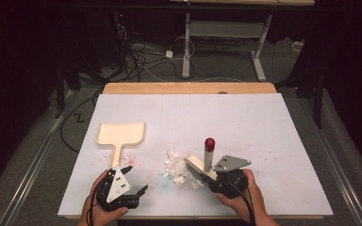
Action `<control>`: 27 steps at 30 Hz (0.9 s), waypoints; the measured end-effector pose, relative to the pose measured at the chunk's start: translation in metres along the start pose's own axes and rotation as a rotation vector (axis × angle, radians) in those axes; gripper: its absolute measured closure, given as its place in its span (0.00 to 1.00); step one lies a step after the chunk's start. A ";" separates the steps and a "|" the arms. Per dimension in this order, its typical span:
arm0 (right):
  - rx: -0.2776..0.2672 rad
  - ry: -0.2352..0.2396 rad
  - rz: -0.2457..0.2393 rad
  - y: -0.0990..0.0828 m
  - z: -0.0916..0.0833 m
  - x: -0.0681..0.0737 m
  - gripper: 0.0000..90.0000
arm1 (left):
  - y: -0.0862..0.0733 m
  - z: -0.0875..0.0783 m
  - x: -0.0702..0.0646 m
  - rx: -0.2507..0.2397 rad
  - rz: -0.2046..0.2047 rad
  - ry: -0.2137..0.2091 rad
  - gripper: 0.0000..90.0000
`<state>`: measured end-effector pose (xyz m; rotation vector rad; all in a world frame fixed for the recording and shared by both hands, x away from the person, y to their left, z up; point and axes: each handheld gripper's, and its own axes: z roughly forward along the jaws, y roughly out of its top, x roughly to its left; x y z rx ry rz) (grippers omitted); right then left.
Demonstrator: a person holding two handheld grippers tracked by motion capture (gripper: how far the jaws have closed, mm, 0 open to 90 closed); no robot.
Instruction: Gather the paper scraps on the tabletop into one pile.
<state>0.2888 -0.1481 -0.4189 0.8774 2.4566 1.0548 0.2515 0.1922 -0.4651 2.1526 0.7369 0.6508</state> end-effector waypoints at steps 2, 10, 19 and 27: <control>-0.018 -0.024 -0.015 0.003 -0.003 0.000 0.76 | -0.001 -0.001 0.001 0.000 -0.002 0.001 0.22; -0.081 0.002 -0.018 -0.002 -0.039 -0.023 0.76 | -0.001 -0.002 0.000 0.003 0.000 0.005 0.22; -0.059 0.091 -0.063 -0.017 -0.063 -0.032 0.76 | 0.000 0.002 -0.002 0.014 0.002 0.003 0.22; 0.064 0.161 -0.123 -0.039 -0.054 -0.029 0.76 | 0.000 0.002 -0.002 0.015 0.001 0.002 0.22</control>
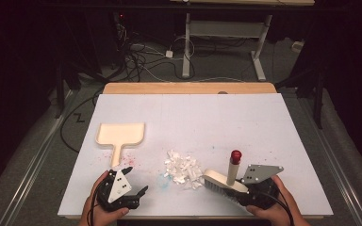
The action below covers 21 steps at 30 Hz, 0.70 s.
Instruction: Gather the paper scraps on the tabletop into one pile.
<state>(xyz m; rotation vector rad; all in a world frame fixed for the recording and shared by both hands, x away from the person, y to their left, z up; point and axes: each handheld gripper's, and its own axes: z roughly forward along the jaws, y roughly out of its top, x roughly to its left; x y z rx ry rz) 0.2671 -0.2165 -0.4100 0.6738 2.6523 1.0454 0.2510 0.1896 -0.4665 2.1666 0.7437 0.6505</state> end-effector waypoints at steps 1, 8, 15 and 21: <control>0.006 0.003 -0.006 0.000 0.003 0.001 0.76 | 0.000 0.000 0.000 0.001 0.001 0.000 0.22; -0.015 0.029 -0.059 0.015 0.026 0.003 0.76 | 0.000 0.001 0.000 0.003 0.007 -0.004 0.22; -0.039 0.021 -0.093 0.037 0.043 -0.002 0.76 | 0.000 0.000 0.001 0.002 0.003 -0.003 0.22; -0.082 0.027 -0.104 0.047 0.043 -0.002 0.76 | 0.000 0.002 0.000 0.009 0.009 -0.007 0.23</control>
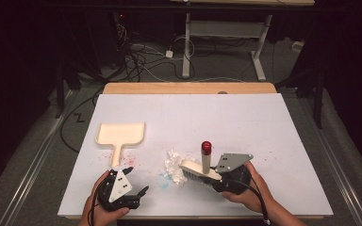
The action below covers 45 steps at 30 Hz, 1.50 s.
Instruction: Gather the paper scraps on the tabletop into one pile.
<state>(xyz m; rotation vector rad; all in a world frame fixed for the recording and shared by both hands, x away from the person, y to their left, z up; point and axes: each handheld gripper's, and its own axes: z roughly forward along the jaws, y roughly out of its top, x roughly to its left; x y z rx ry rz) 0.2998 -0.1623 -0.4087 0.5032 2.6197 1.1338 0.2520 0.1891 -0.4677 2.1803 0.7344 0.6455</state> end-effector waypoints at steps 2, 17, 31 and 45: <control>-0.006 0.008 0.006 -0.001 -0.005 0.000 0.76 | 0.000 0.000 0.000 -0.003 -0.006 0.001 0.22; -0.122 0.023 -0.026 0.007 -0.038 0.002 0.76 | 0.000 0.000 0.001 -0.004 -0.008 0.011 0.22; -0.022 0.172 -0.081 0.027 0.050 0.025 0.76 | -0.004 -0.013 0.012 -0.067 -0.059 0.076 0.22; -0.068 0.070 -0.050 0.024 0.056 0.006 0.76 | -0.003 -0.009 0.009 -0.048 -0.039 0.051 0.22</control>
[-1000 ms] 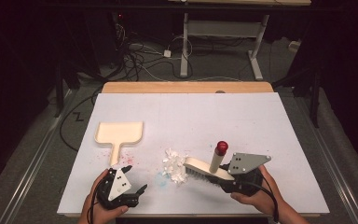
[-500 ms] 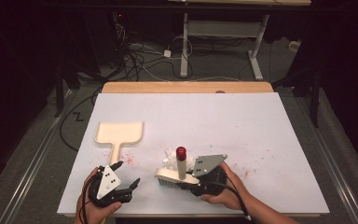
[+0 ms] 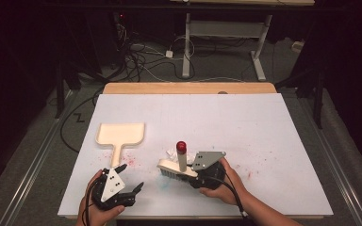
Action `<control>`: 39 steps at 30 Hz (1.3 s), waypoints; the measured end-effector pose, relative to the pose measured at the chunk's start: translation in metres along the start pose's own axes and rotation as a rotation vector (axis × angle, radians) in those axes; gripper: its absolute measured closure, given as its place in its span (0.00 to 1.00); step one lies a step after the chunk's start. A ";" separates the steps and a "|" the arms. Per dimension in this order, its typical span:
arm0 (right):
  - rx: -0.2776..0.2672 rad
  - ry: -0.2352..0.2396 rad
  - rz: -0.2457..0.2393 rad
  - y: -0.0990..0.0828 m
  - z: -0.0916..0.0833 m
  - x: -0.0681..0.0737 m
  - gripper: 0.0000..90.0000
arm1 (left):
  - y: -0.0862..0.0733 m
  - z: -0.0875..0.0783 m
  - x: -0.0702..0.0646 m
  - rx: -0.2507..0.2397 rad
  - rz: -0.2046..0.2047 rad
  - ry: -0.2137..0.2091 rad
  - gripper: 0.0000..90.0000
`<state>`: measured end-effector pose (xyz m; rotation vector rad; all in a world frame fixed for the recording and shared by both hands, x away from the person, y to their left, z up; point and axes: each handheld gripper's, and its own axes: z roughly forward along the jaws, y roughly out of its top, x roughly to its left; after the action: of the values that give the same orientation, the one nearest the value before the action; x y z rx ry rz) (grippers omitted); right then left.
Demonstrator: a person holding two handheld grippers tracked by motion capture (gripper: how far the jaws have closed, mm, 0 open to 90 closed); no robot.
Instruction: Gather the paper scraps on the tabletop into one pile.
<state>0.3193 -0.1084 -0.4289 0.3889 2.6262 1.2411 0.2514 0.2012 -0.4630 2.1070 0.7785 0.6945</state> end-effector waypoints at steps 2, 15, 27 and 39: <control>-0.020 0.015 0.005 0.001 -0.007 0.000 0.76 | 0.000 0.000 0.000 0.002 0.003 -0.002 0.22; -0.115 -0.165 -0.004 0.018 -0.053 -0.037 0.76 | 0.001 0.003 0.000 0.004 0.003 -0.008 0.23; -0.021 -0.158 -0.116 0.020 0.019 -0.097 0.76 | 0.000 0.006 -0.001 0.020 0.000 -0.020 0.23; -0.017 0.008 -0.194 0.016 0.049 -0.095 0.76 | -0.003 0.004 -0.001 0.031 -0.001 -0.031 0.23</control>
<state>0.4259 -0.0941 -0.4394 0.1230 2.5855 1.2030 0.2531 0.2005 -0.4684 2.1396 0.7779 0.6522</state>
